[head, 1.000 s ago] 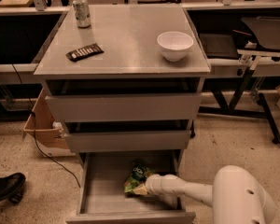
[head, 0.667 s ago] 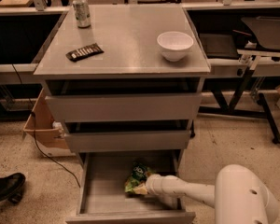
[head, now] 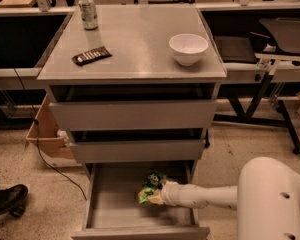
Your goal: Pick green rice chip bag from bottom drawer and place on counter
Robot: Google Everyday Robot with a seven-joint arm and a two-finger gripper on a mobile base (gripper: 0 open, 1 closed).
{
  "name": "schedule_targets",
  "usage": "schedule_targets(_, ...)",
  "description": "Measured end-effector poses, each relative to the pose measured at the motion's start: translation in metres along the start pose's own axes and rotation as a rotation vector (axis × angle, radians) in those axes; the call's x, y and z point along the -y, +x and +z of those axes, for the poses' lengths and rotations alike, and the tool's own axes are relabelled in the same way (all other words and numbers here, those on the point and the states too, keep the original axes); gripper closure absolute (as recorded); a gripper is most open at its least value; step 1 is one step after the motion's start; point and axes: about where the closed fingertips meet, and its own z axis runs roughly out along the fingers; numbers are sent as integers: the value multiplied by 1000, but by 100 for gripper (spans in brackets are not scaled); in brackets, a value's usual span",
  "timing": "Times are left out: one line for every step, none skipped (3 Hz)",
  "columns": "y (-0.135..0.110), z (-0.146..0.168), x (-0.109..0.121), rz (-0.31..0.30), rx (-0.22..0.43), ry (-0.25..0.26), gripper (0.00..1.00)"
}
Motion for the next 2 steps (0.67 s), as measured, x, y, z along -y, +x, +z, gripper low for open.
schedule_targets(-19, -46, 20, 29, -5, 24, 100)
schedule_targets(-8, -91, 23, 75, -63, -35, 100)
